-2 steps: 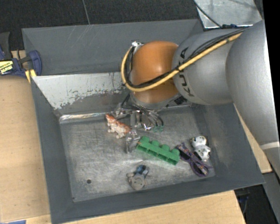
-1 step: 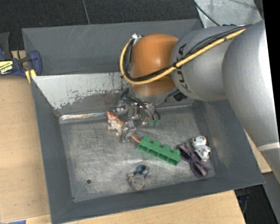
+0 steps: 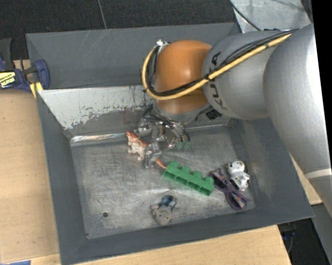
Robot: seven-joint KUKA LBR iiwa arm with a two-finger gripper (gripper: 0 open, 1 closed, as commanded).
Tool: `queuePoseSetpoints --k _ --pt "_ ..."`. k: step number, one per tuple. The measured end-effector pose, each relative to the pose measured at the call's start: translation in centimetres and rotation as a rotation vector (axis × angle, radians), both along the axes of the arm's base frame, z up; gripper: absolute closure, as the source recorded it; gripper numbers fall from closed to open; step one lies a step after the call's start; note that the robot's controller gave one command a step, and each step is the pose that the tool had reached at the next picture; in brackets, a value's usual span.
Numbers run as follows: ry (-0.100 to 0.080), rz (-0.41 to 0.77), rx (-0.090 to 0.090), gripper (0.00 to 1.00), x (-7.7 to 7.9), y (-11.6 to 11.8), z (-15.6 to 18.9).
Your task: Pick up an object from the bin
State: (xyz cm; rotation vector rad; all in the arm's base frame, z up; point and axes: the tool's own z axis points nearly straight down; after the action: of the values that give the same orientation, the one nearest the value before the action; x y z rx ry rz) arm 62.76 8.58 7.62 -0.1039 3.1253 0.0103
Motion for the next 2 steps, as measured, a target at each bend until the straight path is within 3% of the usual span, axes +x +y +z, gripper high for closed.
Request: queuePoseSetpoints --k 1,2 --pt "0.000 0.000 -0.001 1.00 0.02 0.01 0.07" --pt "0.012 0.000 -0.004 1.00 -0.21 -0.08 0.68"
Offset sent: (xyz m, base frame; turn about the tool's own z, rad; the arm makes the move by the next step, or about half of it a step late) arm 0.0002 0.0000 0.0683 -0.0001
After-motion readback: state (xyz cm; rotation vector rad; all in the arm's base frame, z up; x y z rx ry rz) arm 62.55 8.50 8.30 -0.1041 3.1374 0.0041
